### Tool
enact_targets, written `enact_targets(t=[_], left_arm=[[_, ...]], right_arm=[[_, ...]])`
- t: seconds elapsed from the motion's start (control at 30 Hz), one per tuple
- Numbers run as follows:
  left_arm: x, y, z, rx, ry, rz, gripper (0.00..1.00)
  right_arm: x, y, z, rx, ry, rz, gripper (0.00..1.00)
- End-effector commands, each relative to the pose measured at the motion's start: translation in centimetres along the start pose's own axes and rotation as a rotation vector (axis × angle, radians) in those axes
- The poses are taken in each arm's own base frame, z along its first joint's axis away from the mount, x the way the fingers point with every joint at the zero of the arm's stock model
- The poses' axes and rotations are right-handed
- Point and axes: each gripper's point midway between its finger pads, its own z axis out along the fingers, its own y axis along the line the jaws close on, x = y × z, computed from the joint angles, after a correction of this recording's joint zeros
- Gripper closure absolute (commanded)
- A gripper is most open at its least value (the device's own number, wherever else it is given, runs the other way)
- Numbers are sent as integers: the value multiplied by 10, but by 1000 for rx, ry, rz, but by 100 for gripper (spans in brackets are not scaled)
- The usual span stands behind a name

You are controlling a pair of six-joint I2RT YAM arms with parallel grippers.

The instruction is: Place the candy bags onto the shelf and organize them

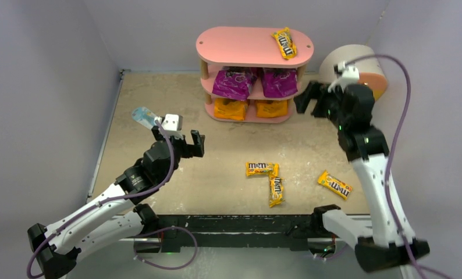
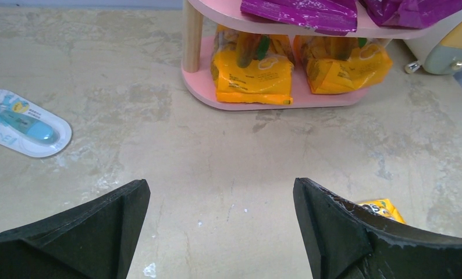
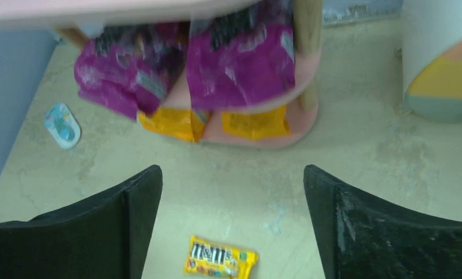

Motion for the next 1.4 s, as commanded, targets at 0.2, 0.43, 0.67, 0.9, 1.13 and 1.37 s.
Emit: enact_targets(t=[0.2,0.43,0.67,0.9,1.13,1.37], left_arm=[[36,-27,-3,130,132,-114,0],[73,-28,-3,140,225,-130,0],[91,-40,-1,193,269,-149,0],[102,-47,3,211,309,-148,1],[103,-51,7,220,304,-152,1],[96,-61,8,286,283,-120,0]], right_arm=[[175,-3,-28,-100,243,263,2],[293,-14,-14,-40,565,341,18],[331,-22,12,53,621,333,38],[359,-20,13,39,695,370,56],[372,-10,10,-24,748,387,86],[329,20,22,-227,616,339,100]])
